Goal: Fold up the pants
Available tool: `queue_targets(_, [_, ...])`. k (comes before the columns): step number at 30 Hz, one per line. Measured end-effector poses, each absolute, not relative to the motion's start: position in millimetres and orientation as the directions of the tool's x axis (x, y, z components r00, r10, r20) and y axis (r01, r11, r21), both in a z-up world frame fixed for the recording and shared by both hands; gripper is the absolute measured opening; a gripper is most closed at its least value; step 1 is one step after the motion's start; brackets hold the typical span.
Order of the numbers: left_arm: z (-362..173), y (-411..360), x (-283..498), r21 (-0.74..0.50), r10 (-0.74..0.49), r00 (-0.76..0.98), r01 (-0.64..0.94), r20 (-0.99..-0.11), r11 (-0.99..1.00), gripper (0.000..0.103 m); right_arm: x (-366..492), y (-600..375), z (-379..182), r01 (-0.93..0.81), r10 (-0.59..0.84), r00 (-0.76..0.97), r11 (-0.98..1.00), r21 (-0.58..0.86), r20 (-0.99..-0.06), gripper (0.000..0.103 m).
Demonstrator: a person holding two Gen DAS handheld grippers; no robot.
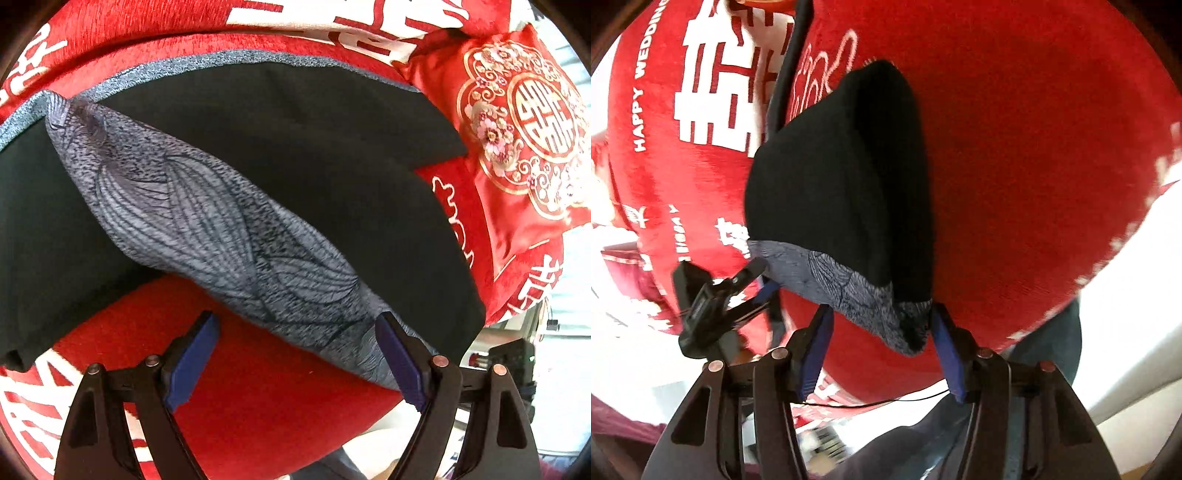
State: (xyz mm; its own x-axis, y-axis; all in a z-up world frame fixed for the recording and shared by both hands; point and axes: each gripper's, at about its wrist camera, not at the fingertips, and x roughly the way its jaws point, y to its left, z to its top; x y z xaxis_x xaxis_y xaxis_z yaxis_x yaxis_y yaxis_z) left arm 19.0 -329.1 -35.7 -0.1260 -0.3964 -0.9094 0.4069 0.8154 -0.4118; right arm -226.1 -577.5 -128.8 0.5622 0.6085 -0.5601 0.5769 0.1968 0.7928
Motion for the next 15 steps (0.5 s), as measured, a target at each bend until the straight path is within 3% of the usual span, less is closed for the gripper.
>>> queue_targets(1, [-35.9,-332.7,19.2,-0.418,-0.403,-0.126,0.4,-0.907,0.816,0.086,-228.0,-578.0,-131.8,0.585,0.618,0.557,0.182,0.79,-0.555,0.034])
queue_targets(3, [-36.0,-336.8,19.7,-0.431,-0.415,-0.13,0.387,-0.901,0.815,0.081,-232.3,-579.0,-129.3,0.58,0.627,0.569,0.154,0.8,-0.533,0.019])
queue_targets(4, [-35.8,-339.3,20.2,-0.434,-0.418,-0.131,0.382,-0.899,0.816,0.062,-229.7,-578.7,-123.5,0.569,0.626,0.571,0.164,0.806,-0.531,0.016])
queue_targets(5, [-35.4,-343.0,21.9,-0.434,-0.414,-0.138,0.381,-0.9,0.816,0.049,-228.8,-578.8,-116.5,0.558,0.626,0.57,0.18,0.81,-0.532,0.016])
queue_targets(6, [-35.5,-346.1,23.0,-0.437,-0.414,-0.143,0.377,-0.899,0.817,0.047,-222.0,-580.2,-104.8,0.54,0.625,0.575,0.195,0.819,-0.528,0.015])
queue_targets(15, [16.0,-374.0,59.9,-0.474,-0.485,-0.071,0.376,-0.871,0.796,0.047,-144.2,-636.1,-16.0,0.372,0.599,0.645,0.295,0.88,-0.474,0.015])
